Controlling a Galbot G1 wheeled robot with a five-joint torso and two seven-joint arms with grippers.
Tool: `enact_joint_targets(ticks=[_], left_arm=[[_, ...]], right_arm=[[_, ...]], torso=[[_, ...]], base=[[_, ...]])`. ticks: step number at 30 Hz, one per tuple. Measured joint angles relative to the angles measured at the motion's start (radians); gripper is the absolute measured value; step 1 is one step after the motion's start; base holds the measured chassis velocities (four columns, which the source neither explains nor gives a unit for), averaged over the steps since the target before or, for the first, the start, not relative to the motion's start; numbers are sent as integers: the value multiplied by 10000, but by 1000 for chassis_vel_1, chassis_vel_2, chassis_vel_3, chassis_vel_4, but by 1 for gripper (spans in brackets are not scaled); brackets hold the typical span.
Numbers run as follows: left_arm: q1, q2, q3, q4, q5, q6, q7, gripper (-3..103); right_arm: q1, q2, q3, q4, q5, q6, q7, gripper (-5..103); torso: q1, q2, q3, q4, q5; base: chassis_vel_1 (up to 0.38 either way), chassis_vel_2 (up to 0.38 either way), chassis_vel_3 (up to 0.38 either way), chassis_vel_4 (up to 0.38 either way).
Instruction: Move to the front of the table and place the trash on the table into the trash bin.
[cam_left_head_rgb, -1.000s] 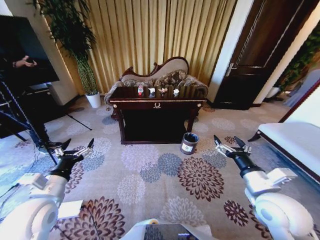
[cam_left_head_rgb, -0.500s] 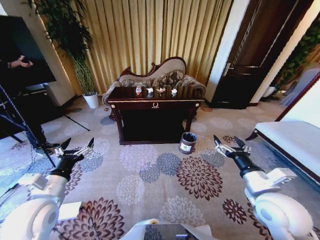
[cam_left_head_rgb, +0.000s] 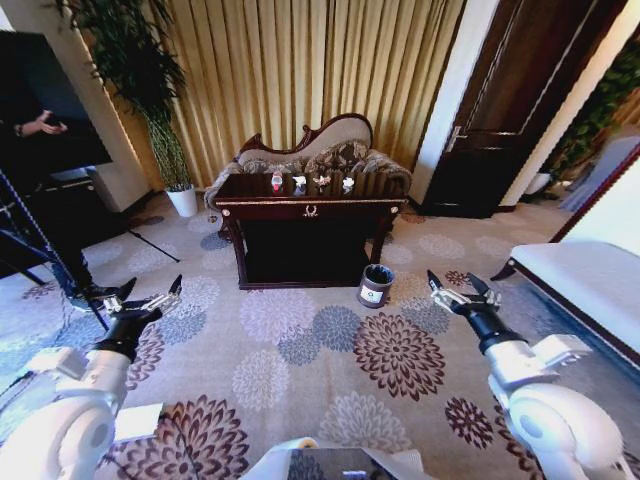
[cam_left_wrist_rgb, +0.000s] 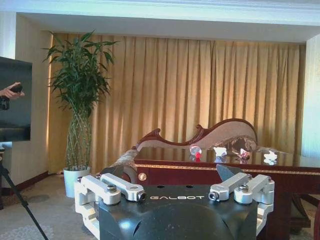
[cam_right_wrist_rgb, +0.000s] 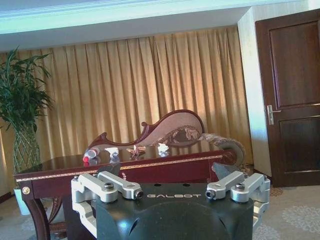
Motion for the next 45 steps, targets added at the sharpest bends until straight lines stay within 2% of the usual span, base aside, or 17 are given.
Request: enact_joint_targets(ticks=[17,24,27,30,35,39,43,45], left_arm=[[-30,21,3,-73,9,56,13,100],[-8,45,-28,-122,10,138,23,100],[-18,20,0,-147,18,160,30,100],[-14,-24,29,-188,29,178,35,100],[-6,-36,27,-202,37,184,36,100],[-2,-40,24,-204,39,186,37,100],[1,-50,24,-218,41,189,42,100],[5,-59,35,-221,43,193,44,100]], right_arm=[[1,3,27,-75,1,89,-7,100],[54,8,-29,-64,-15,94,-15,100],[67,2,-61,-41,-18,94,-15,100],[49,-9,-70,-23,-23,95,-15,100],[59,-26,-65,-26,-24,95,-15,100],[81,-26,-92,-31,-26,94,-15,100],[103,-26,-108,-52,-26,94,-15,100],[100,-27,-108,-57,-26,95,-15,100]], torso=[[-2,1,-1,-1,0],[4,-4,3,6,4],[6,-4,2,-1,7],[2,0,-1,-5,-8],[2,-2,1,3,6],[3,-1,0,-3,-8],[0,-1,0,1,7],[1,-1,0,1,-5]], base=[[-83,63,71,-65],[-230,242,246,-202],[-240,227,251,-248],[-274,232,252,-254],[-174,257,206,-231],[-265,223,226,-242],[-234,245,237,-244],[-243,215,250,-231]])
